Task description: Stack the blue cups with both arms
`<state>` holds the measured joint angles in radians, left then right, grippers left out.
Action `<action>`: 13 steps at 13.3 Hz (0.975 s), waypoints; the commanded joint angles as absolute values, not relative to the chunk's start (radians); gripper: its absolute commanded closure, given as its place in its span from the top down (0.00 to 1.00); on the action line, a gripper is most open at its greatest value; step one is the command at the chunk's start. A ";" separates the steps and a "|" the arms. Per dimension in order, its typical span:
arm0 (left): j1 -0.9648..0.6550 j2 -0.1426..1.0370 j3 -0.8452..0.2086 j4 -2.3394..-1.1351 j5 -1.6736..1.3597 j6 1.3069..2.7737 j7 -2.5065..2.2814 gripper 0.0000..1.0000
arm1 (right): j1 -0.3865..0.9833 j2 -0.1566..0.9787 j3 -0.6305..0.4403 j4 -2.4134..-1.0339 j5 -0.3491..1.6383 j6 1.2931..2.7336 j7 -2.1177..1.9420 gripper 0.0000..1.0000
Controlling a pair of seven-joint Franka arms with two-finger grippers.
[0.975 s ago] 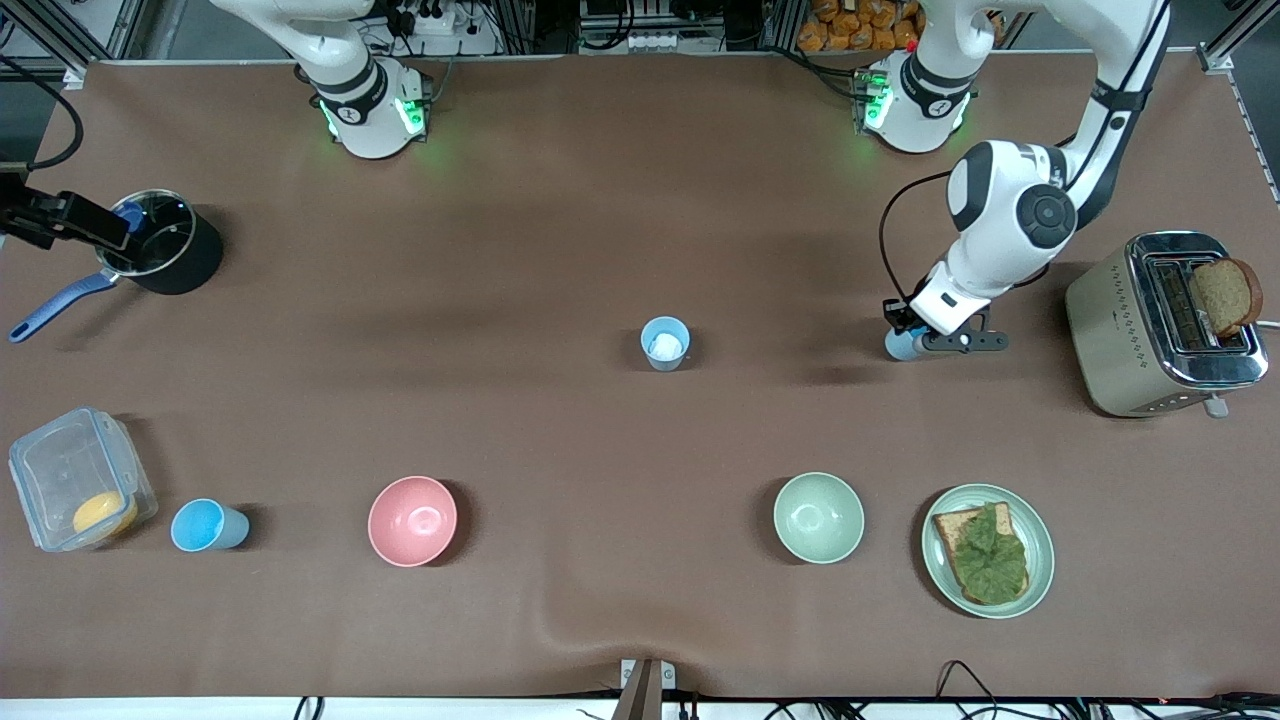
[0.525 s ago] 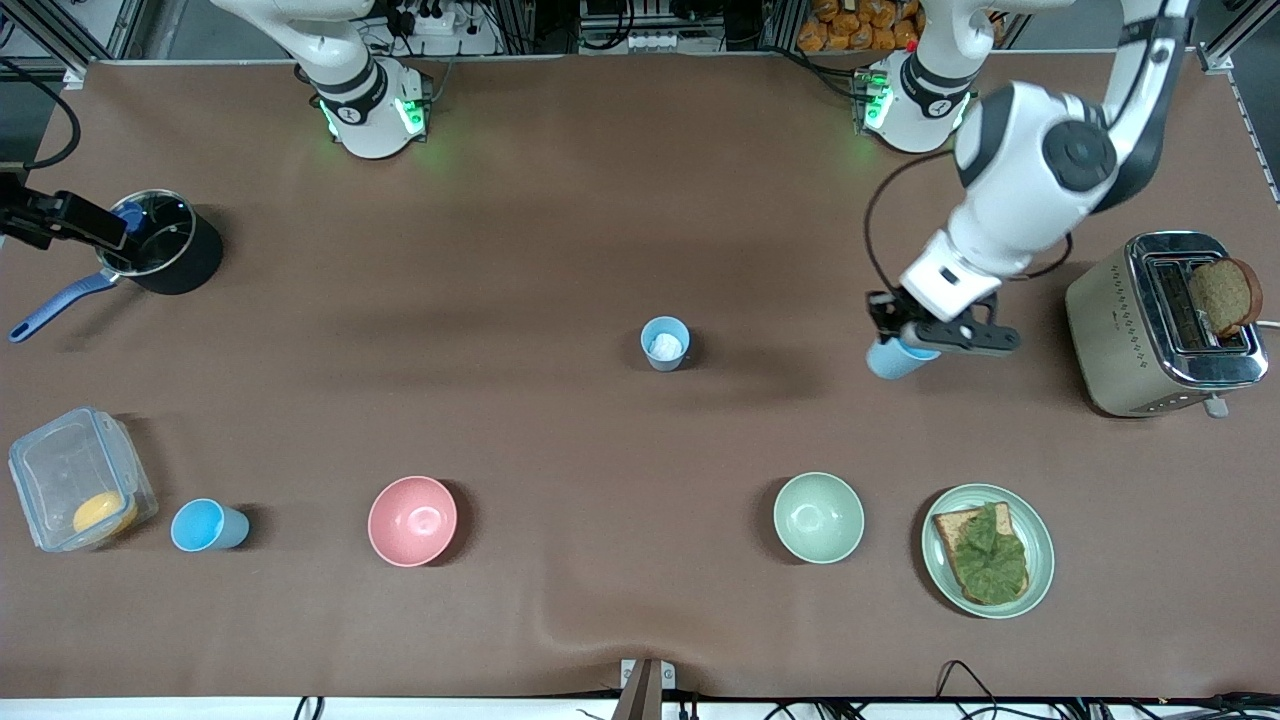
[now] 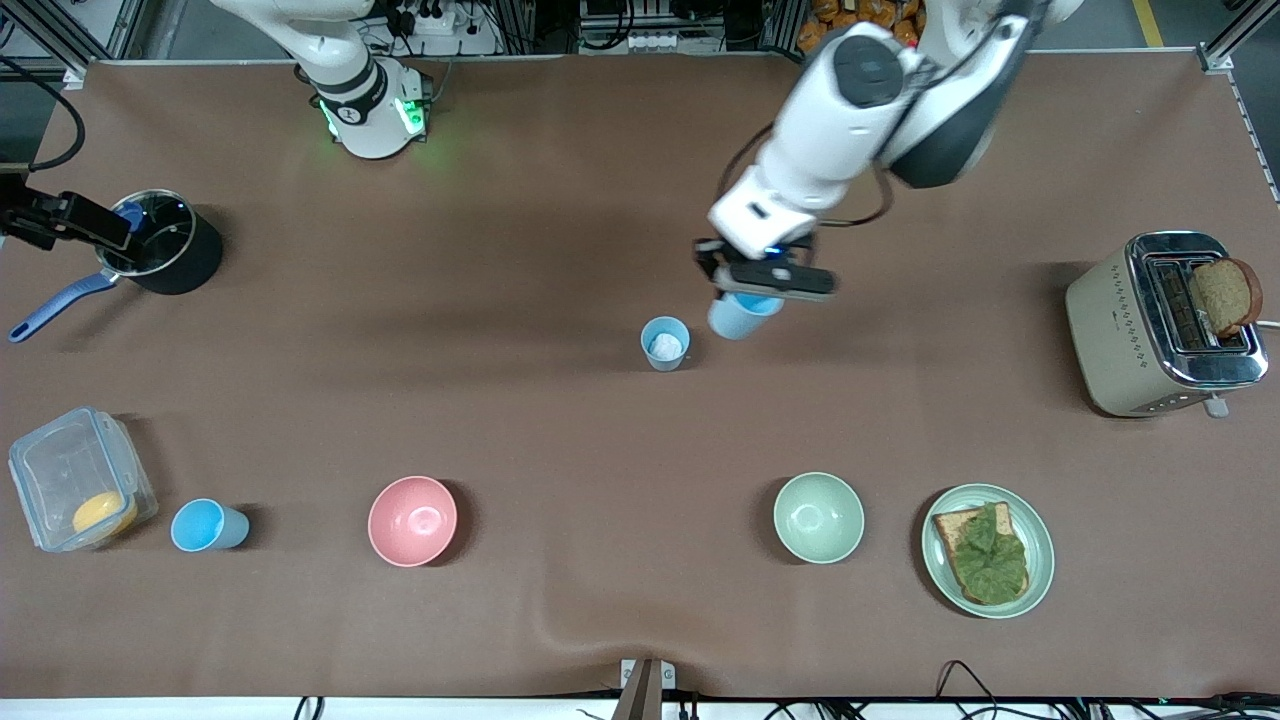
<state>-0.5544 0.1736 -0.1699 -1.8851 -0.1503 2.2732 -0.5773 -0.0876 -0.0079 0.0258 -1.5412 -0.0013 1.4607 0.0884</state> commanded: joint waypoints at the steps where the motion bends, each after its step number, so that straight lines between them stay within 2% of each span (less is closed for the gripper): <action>1: -0.642 0.323 -0.152 -1.758 -0.160 2.258 -0.597 0.00 | -0.106 -0.023 0.037 -1.559 -0.017 1.466 0.078 1.00; 3: -0.669 0.408 -0.149 -1.694 -0.158 2.258 -0.595 0.00 | -0.106 -0.023 0.037 -1.559 -0.017 1.466 0.078 1.00; 6: -0.707 0.472 -0.115 -1.646 -0.156 2.260 -0.595 0.00 | -0.104 -0.023 0.037 -1.559 -0.017 1.465 0.080 1.00; 13: -0.707 0.503 -0.107 -1.651 -0.144 2.261 -0.583 0.00 | -0.103 -0.023 0.037 -1.560 -0.014 1.459 0.092 1.00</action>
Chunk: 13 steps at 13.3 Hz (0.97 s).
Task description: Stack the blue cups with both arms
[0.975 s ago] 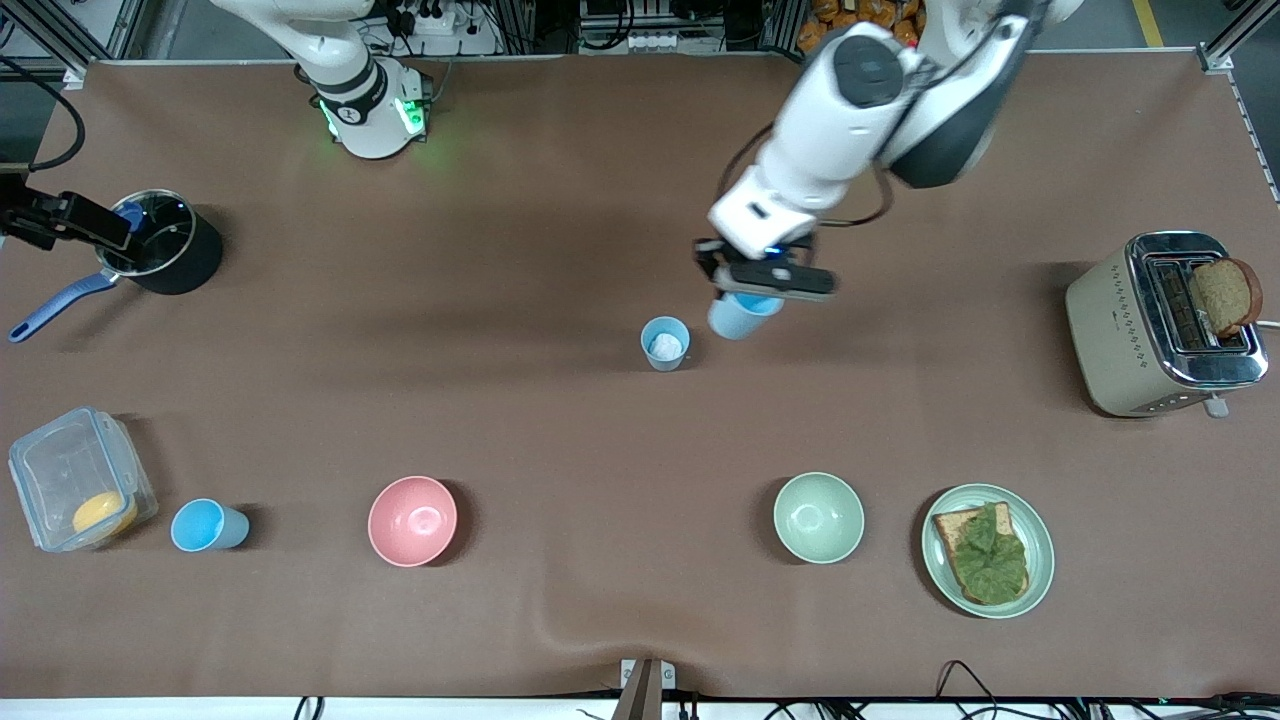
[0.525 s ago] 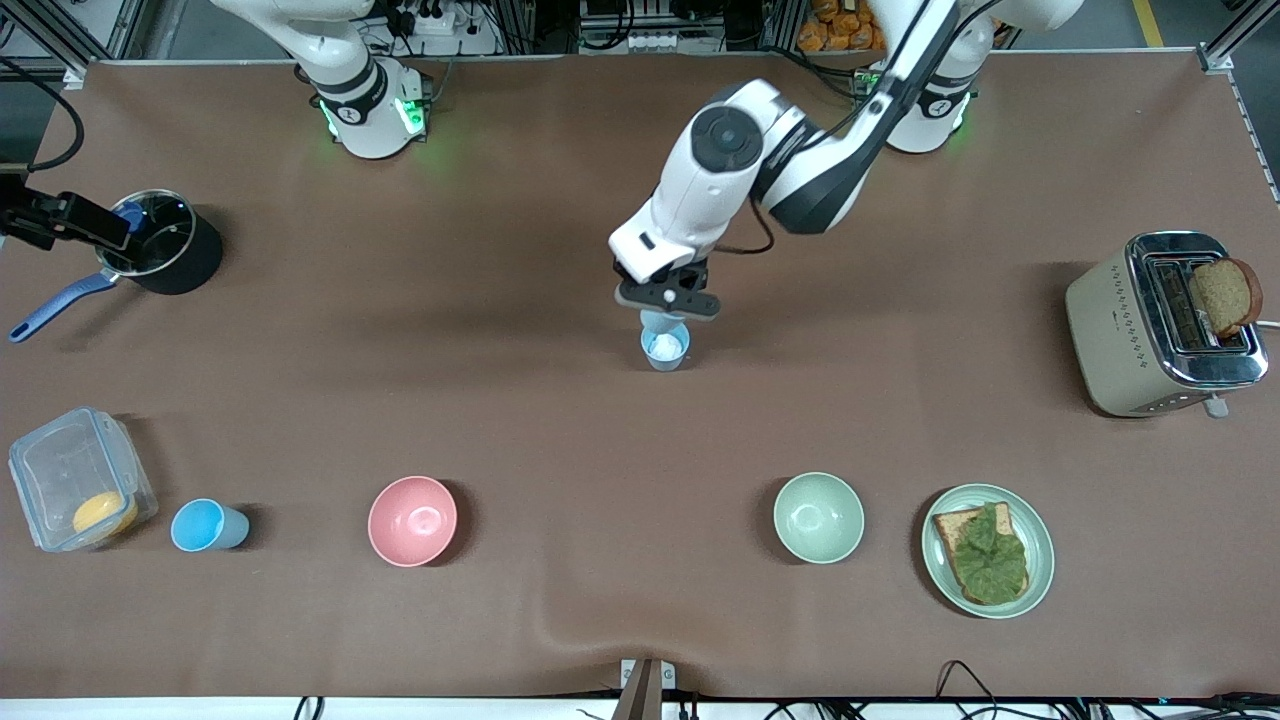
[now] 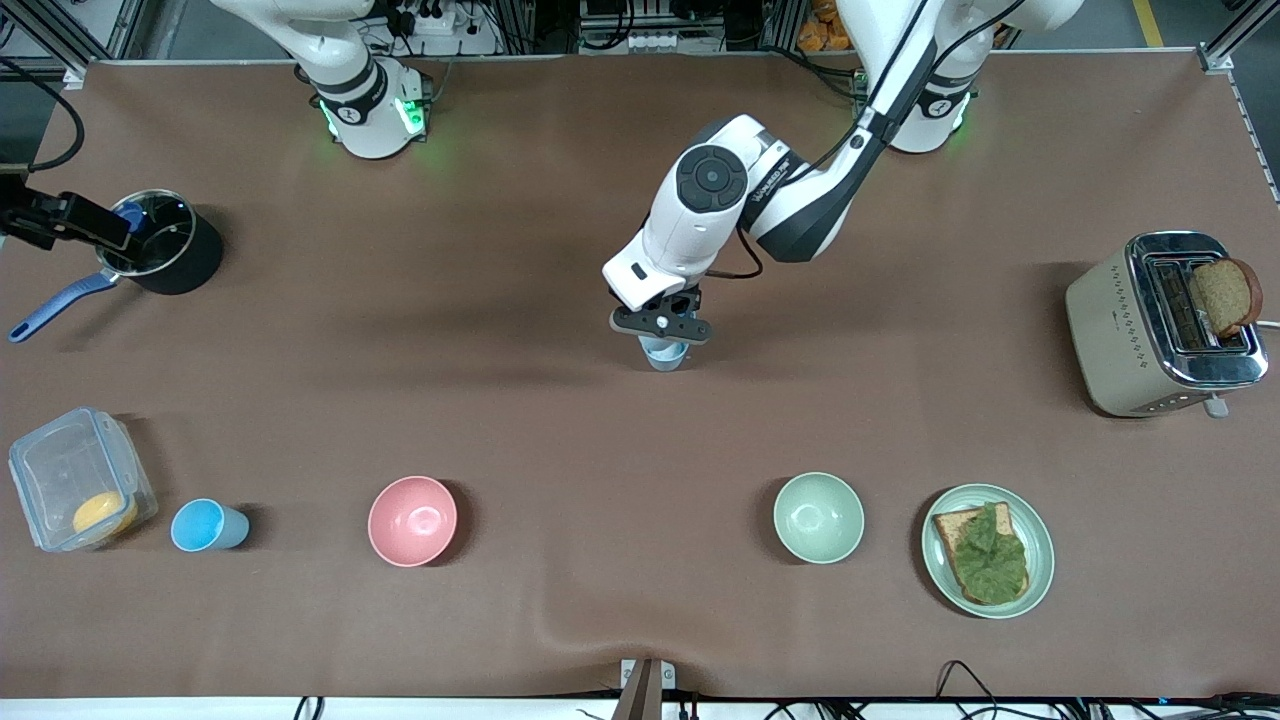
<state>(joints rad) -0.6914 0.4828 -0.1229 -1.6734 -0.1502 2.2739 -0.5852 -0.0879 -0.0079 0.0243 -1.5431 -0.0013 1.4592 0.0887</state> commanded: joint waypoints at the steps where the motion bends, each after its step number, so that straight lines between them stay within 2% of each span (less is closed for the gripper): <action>1: -0.709 0.503 -0.109 -1.654 -0.144 2.261 -0.583 0.00 | -0.103 -0.023 0.037 -1.560 -0.014 1.459 0.092 1.00; 10: -0.704 0.500 -0.107 -1.684 -0.141 2.261 -0.580 0.02 | -0.103 -0.023 0.037 -1.560 -0.006 1.450 0.094 1.00; 12: -0.703 0.499 -0.100 -1.689 -0.141 2.261 -0.577 0.21 | -0.106 -0.023 0.037 -1.560 -0.006 1.450 0.092 1.00; 13: -0.704 0.497 -0.088 -1.689 -0.141 2.261 -0.587 0.43 | -0.106 -0.023 0.037 -1.560 -0.006 1.450 0.092 1.00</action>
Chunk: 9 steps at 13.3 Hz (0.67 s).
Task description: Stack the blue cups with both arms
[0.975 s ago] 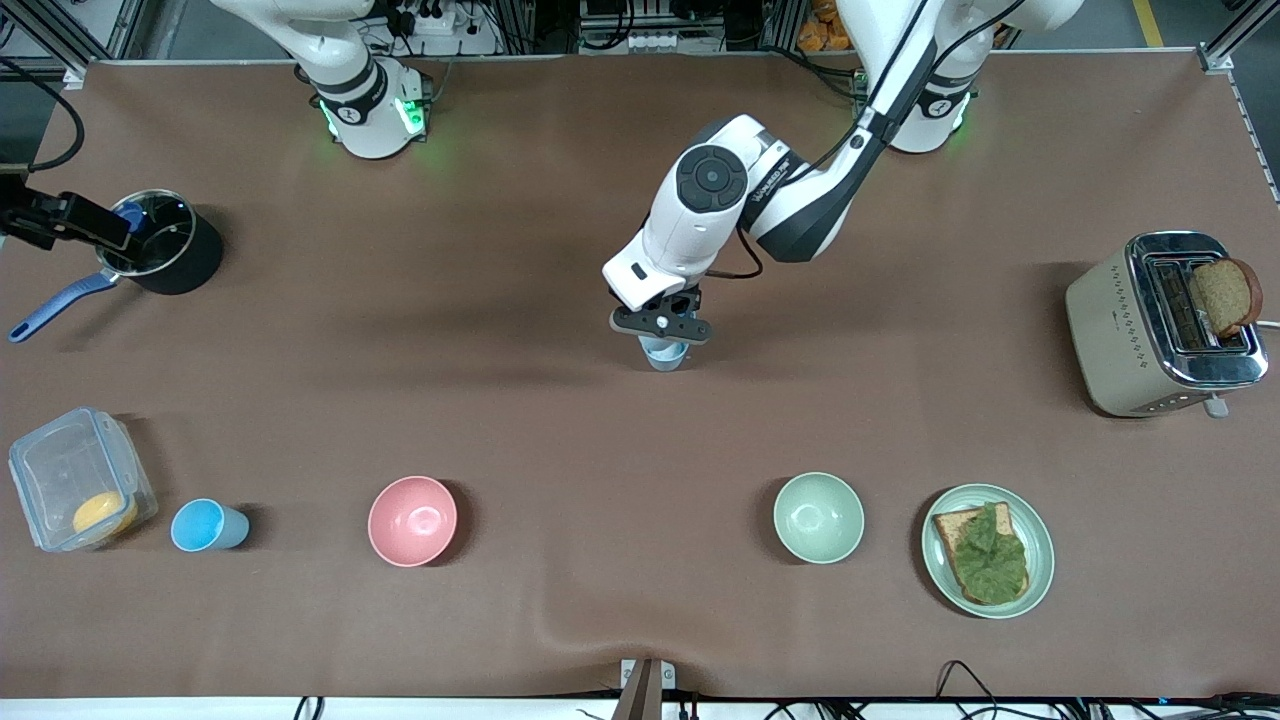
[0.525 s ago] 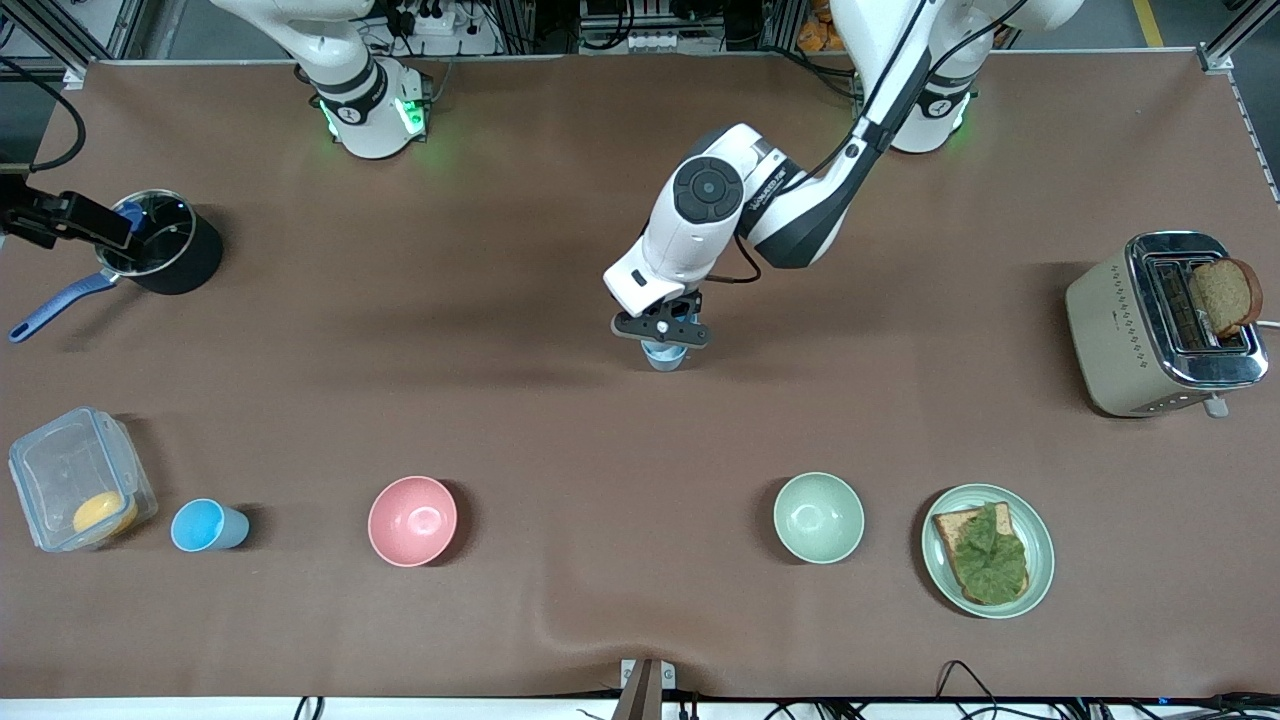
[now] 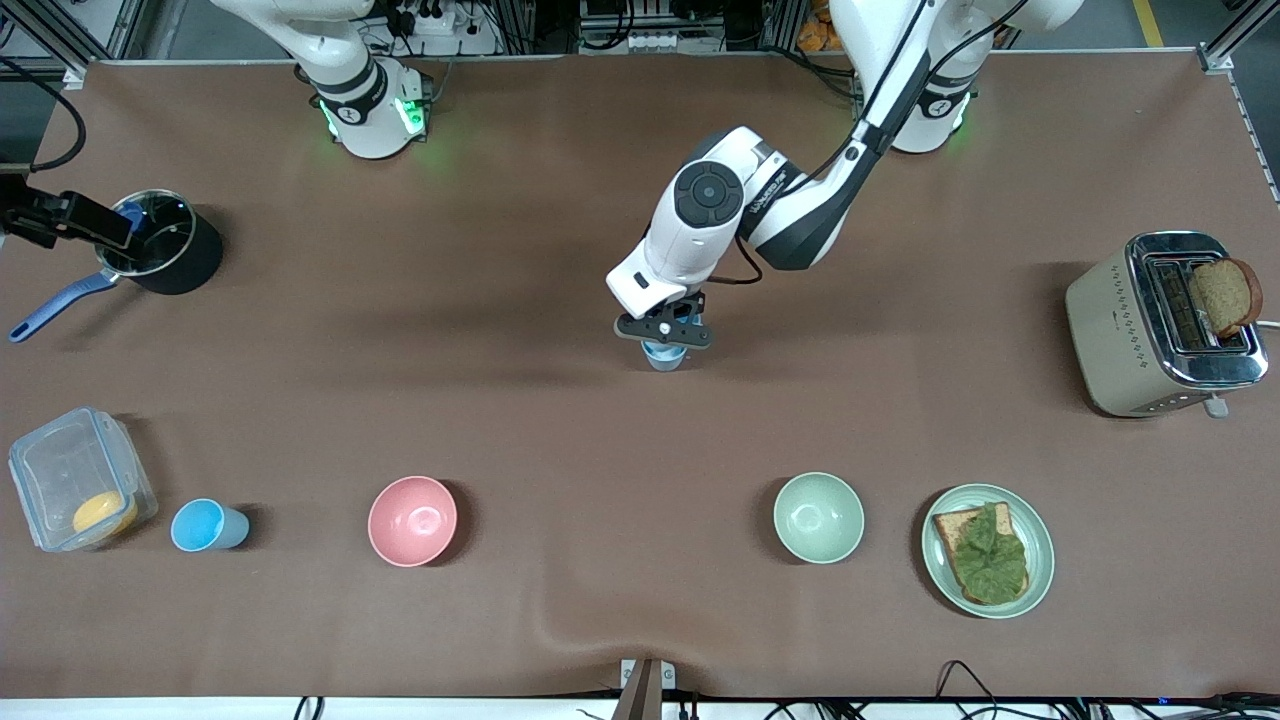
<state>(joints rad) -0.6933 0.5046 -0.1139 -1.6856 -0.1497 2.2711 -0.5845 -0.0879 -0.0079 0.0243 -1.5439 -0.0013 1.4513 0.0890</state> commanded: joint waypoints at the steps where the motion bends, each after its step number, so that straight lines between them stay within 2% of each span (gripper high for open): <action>1: -0.703 0.492 -0.078 -1.689 -0.141 2.261 -0.583 0.45 | -0.106 -0.023 0.037 -1.560 -0.006 1.447 0.094 1.00; 4: -0.695 0.451 -0.054 -1.689 -0.143 2.247 -0.577 0.60 | -0.107 -0.023 0.037 -1.560 -0.005 1.445 0.094 1.00; 5: -0.671 0.422 -0.039 -1.690 -0.141 2.225 -0.577 1.00 | -0.107 -0.023 0.035 -1.560 -0.005 1.443 0.094 1.00; 9: -0.446 0.193 -0.037 -1.825 -0.140 2.182 -0.558 1.00 | -0.117 -0.021 0.035 -1.562 -0.005 1.439 0.094 1.00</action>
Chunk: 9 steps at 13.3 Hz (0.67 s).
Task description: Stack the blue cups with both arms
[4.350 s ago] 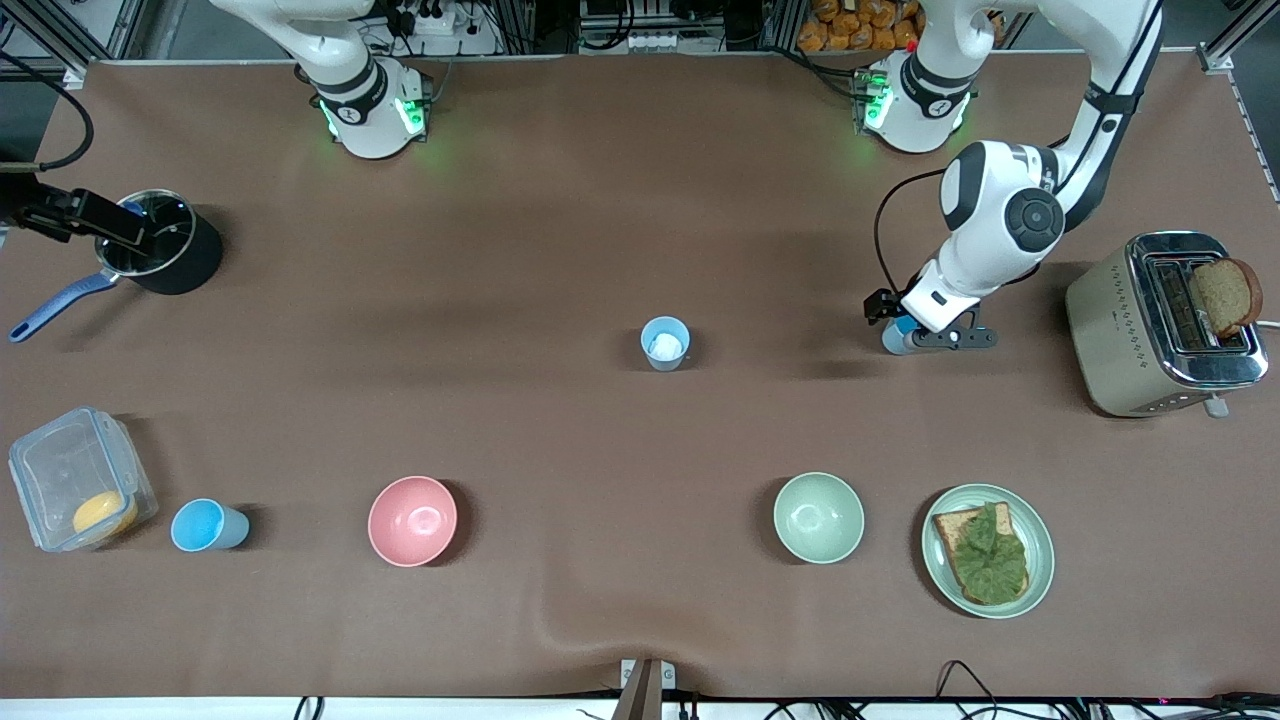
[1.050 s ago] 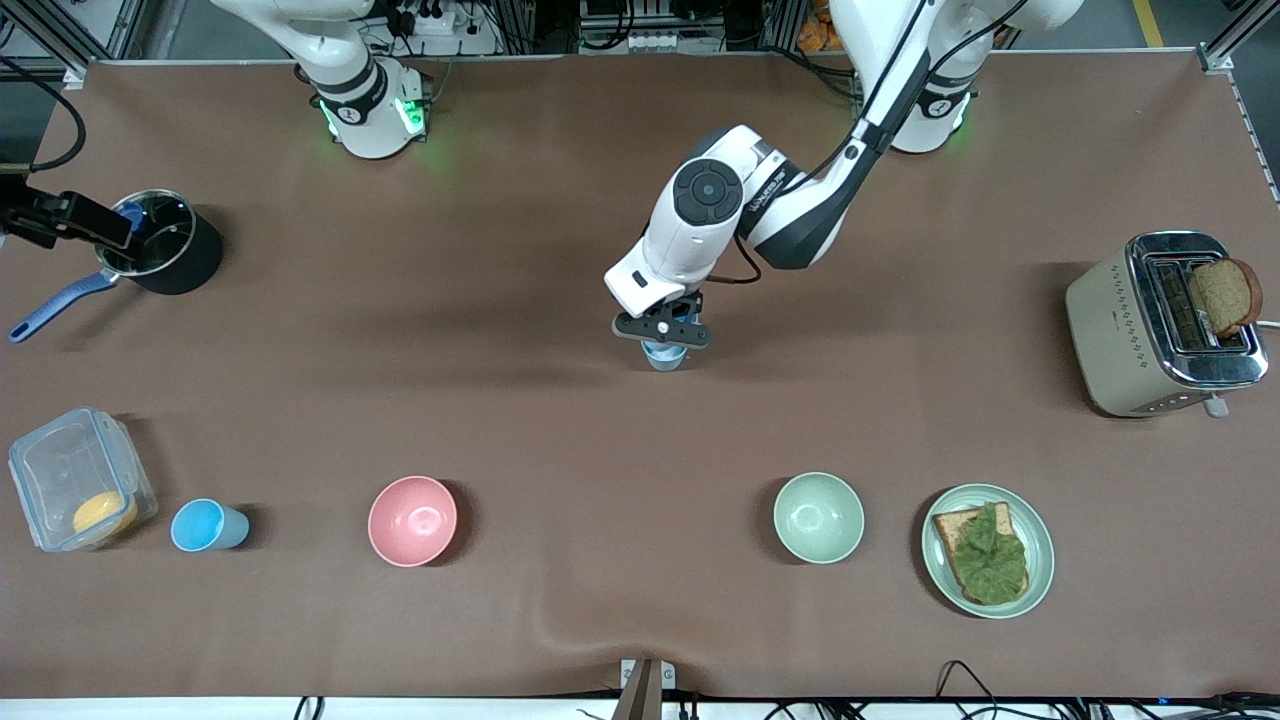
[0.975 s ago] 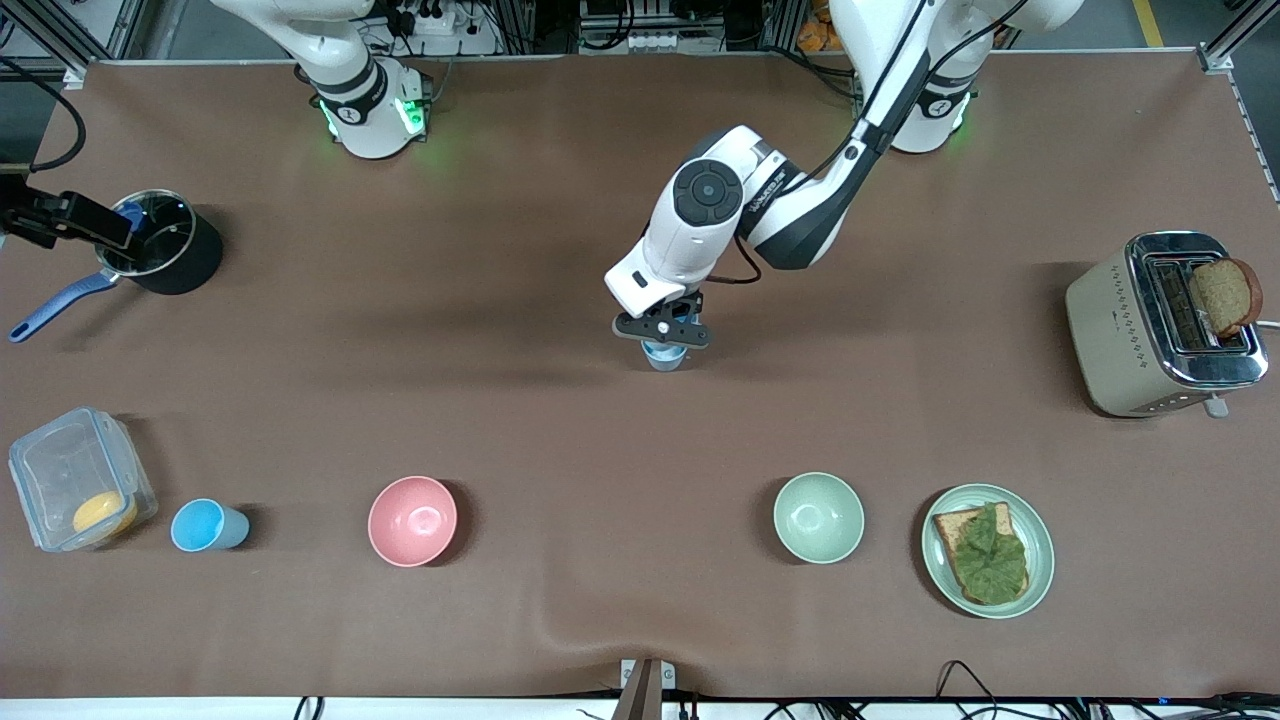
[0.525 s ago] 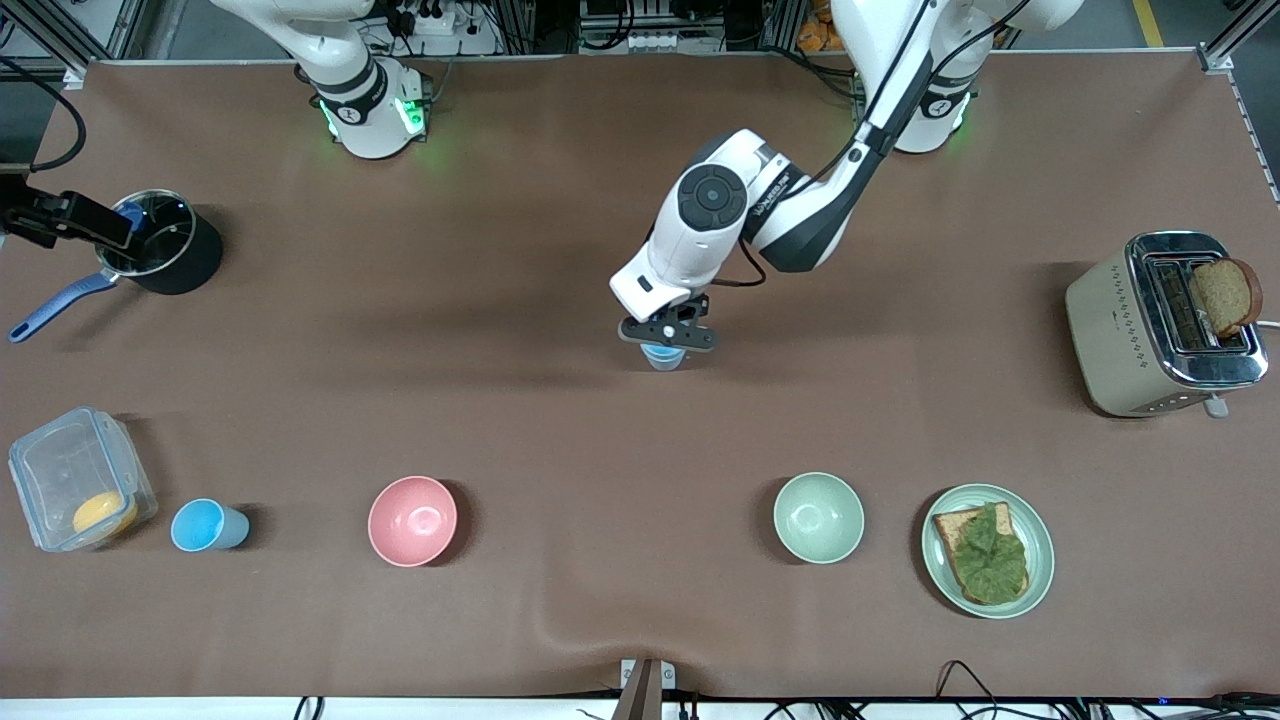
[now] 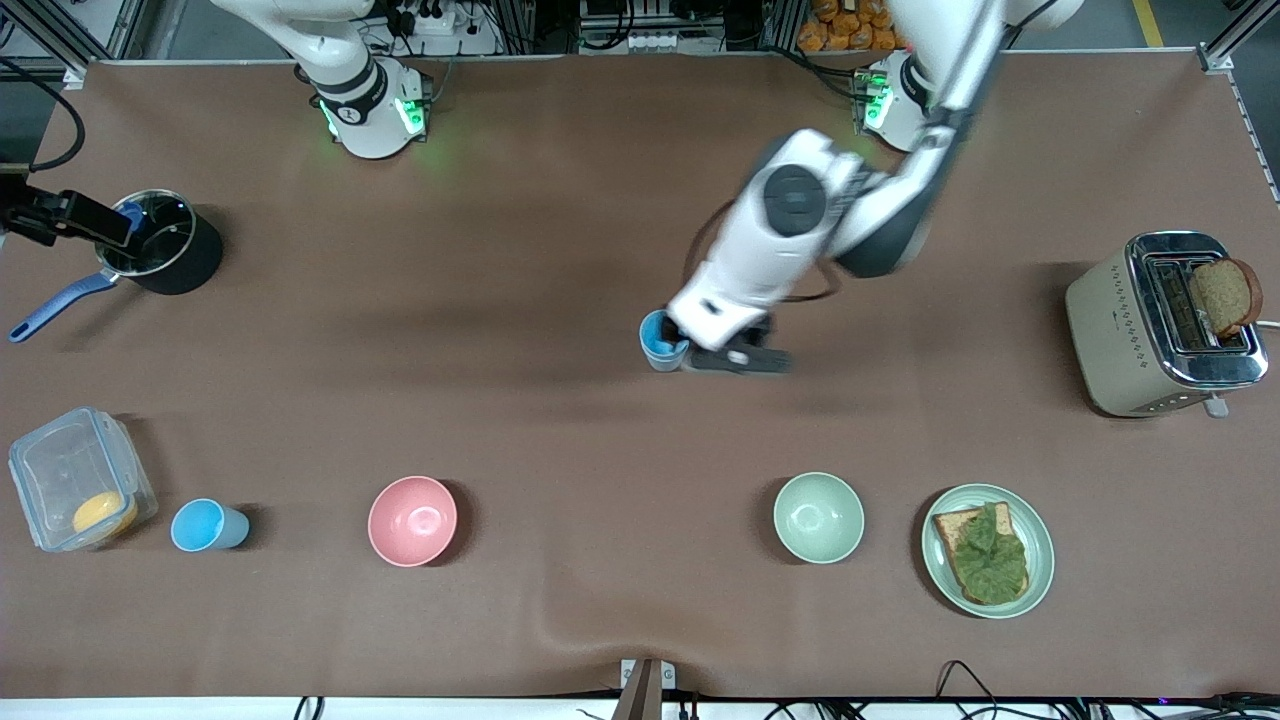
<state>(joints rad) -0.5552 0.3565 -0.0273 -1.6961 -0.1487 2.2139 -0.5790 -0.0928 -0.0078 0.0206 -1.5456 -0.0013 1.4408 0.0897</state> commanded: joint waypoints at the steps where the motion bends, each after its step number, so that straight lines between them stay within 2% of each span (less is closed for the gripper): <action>1: -0.389 0.131 -0.037 -1.857 -0.135 2.134 -0.552 1.00 | -0.115 -0.021 0.035 -1.562 -0.005 1.439 0.094 1.00; 5: -0.177 -0.078 -0.038 -1.919 -0.035 1.909 -0.266 1.00 | -0.129 -0.014 0.035 -1.560 -0.005 1.440 0.087 1.00; 9: -0.035 -0.199 -0.038 -1.919 0.009 1.749 -0.087 1.00 | -0.126 -0.014 0.037 -1.560 -0.003 1.439 0.095 1.00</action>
<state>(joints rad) -0.0713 -0.1387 -0.0202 -1.8843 -0.0190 1.7916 -0.1172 -0.1026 -0.0065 0.0180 -1.5543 -0.0013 1.4403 0.0897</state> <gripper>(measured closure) 0.000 0.000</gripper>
